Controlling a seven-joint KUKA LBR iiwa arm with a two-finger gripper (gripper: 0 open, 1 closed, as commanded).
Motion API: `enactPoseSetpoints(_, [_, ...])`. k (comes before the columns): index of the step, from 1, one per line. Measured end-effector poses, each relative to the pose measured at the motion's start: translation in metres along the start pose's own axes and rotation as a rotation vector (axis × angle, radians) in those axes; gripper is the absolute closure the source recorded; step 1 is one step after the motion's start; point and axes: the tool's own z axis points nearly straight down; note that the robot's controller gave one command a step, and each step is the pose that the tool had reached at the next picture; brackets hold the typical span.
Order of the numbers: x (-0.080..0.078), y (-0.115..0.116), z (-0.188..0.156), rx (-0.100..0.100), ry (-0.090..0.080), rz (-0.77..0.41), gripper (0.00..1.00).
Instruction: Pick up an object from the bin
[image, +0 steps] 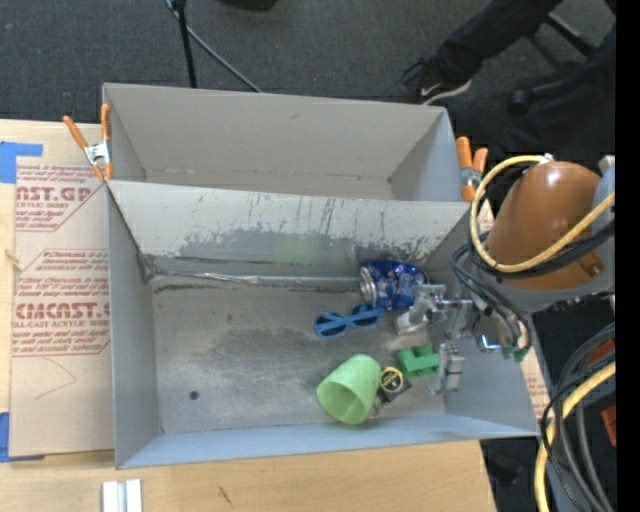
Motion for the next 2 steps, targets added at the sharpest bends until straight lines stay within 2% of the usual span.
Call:
enactPoseSetpoints(1, [-0.02,-0.005,0.111,-0.003,0.007,0.18,0.0])
enactPoseSetpoints(2, [0.012,0.031,0.109,-0.003,0.001,0.311,0.0])
